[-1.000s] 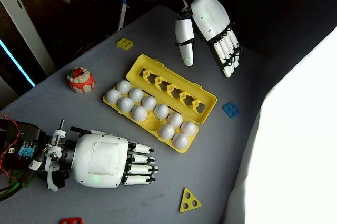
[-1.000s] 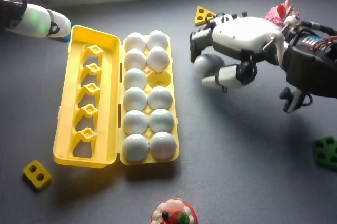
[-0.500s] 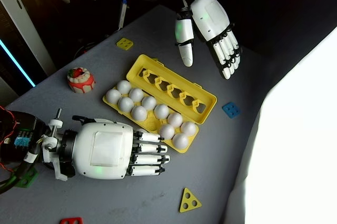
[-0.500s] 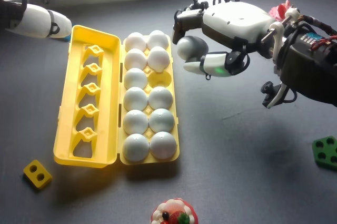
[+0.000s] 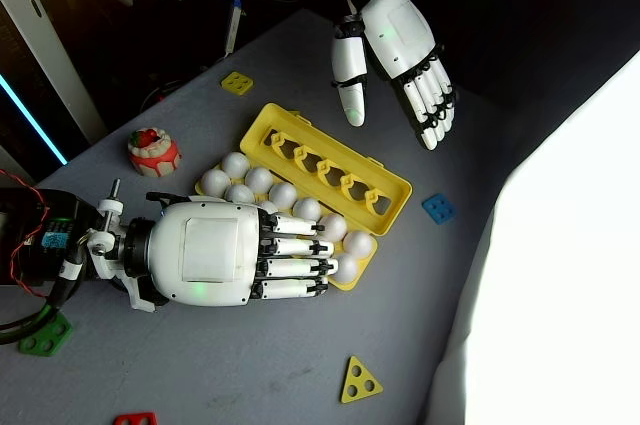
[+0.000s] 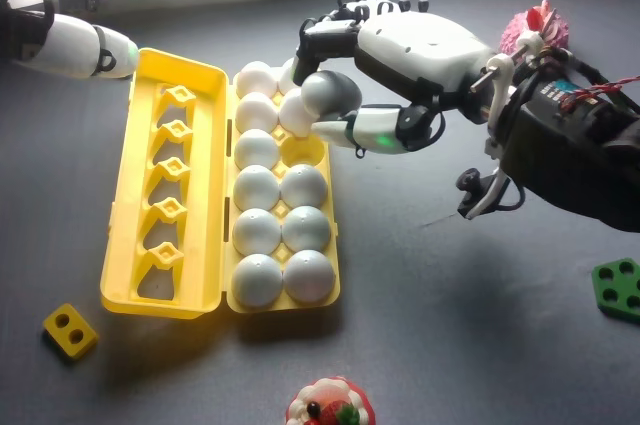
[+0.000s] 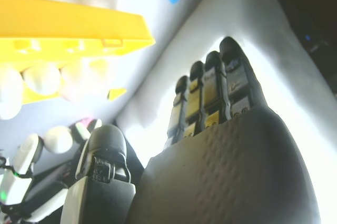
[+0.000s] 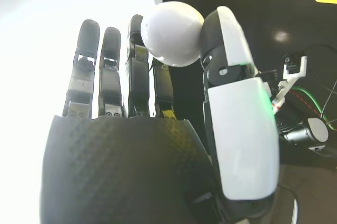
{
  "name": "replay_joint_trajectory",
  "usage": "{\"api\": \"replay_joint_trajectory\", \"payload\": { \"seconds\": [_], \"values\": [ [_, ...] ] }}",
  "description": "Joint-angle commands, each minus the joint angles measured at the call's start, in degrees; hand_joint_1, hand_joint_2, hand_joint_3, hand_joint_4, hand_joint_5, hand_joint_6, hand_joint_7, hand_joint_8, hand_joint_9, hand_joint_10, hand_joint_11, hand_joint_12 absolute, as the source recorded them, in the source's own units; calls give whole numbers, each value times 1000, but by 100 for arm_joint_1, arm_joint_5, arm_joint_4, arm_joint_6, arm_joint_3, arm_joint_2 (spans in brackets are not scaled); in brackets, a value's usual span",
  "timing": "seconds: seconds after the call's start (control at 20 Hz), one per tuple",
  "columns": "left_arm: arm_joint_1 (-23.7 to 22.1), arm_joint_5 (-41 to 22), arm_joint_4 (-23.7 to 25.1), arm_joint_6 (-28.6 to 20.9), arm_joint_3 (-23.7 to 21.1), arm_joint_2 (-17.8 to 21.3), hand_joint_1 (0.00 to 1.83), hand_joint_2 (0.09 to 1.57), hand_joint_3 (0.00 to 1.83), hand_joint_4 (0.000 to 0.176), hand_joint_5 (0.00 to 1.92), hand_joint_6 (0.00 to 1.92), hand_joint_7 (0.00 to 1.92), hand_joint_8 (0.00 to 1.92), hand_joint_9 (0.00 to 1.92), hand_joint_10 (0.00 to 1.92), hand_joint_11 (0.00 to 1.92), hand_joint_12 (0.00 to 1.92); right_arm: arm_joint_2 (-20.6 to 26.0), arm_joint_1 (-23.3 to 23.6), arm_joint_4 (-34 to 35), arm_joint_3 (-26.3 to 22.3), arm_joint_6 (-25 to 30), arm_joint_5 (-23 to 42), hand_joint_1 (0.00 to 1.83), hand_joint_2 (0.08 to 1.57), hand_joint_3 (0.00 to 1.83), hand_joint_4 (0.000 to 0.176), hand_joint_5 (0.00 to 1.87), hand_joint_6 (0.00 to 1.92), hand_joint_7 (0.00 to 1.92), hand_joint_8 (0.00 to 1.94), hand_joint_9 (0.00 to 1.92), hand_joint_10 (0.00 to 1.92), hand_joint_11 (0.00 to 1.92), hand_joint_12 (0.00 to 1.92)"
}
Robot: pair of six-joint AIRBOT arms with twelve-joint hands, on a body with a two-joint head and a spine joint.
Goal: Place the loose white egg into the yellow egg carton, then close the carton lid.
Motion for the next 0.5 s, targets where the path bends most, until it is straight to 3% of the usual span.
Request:
{"api": "replay_joint_trajectory", "payload": {
  "seconds": [0.0,0.05,0.1,0.3,0.35,0.45],
  "values": [
    [-31,225,196,12,38,-2,0,1328,0,18,61,1,116,3,79,3,0,395,-27,30,-58,14,106,794,1078,1251,0,0,734,1375,533,11,69,665,0,1151],
    [-28,229,196,12,44,-4,0,1332,1,14,85,8,127,5,93,7,0,419,-77,18,-58,32,150,816,1073,1258,0,0,721,1393,516,4,48,665,0,1122],
    [-26,232,195,12,50,-8,0,1330,0,15,54,7,95,4,58,5,0,320,-129,-6,-58,55,207,867,1066,1265,2,0,707,1414,510,1,42,667,0,1114],
    [-24,228,187,11,61,-21,0,1335,0,10,67,6,123,5,95,14,0,446,-309,-88,-58,141,527,1141,1068,1265,0,0,708,1410,517,2,47,672,0,1122],
    [-16,226,172,11,65,-22,0,1335,0,8,78,7,130,5,109,16,0,494,-350,-104,-58,176,759,1259,1067,1267,1,0,704,1415,506,7,37,668,0,1028],
    [-13,223,156,11,67,-25,0,1328,0,21,82,4,136,1,113,9,0,525,-391,-152,-58,195,984,1420,1066,1268,0,0,704,1416,500,4,24,667,0,900]
  ]
}}
